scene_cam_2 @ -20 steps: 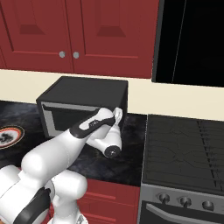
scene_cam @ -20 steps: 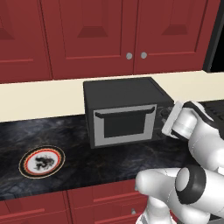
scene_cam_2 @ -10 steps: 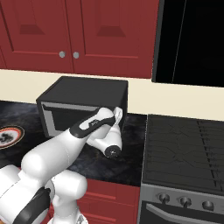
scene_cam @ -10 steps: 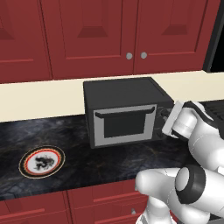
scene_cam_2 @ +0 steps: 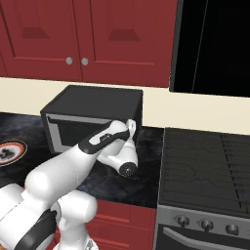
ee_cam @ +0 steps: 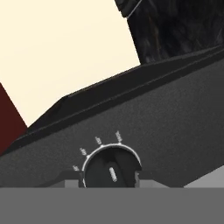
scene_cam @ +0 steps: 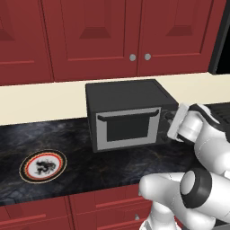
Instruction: Pull the toaster oven rack outwards. Pick up the baguette from the plate and place it on the toaster oven rack. Close the toaster oven door fully and set the temperature to the lowest setting.
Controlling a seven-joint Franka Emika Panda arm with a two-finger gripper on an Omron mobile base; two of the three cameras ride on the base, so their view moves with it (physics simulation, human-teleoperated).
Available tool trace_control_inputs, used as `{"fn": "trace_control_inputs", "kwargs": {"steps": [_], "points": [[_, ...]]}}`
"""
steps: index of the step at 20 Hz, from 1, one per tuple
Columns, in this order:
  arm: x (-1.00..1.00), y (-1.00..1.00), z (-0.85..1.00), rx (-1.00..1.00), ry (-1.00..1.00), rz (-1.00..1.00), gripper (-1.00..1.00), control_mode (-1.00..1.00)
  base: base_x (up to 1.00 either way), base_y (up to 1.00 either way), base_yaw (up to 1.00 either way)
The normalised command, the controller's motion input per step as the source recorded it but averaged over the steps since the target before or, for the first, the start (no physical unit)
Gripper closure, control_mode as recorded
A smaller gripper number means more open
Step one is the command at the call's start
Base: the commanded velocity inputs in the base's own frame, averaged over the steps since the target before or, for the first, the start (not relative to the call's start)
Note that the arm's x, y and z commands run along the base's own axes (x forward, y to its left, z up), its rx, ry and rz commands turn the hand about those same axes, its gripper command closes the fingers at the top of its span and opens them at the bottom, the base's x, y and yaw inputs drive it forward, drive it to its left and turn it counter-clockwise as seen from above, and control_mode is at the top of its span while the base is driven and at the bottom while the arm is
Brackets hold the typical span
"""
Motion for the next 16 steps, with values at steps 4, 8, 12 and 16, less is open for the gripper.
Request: {"fn": "trace_control_inputs", "kwargs": {"steps": [4, 8, 12, 16], "points": [[0.0, 0.07, -0.08, -0.29, -0.03, 0.26, 1.0, -1.0, 0.0, 0.0, 0.0], [0.0, 0.05, -0.11, -0.3, -0.03, 0.27, 1.0, -1.0, 0.0, 0.0, 0.0], [0.0, 0.05, -0.13, -0.3, -0.01, 0.25, 1.0, -1.0, 0.0, 0.0, 0.0], [0.0, 0.03, -0.17, -0.29, 0.0, 0.23, 1.0, -1.0, 0.0, 0.0, 0.0]]}}
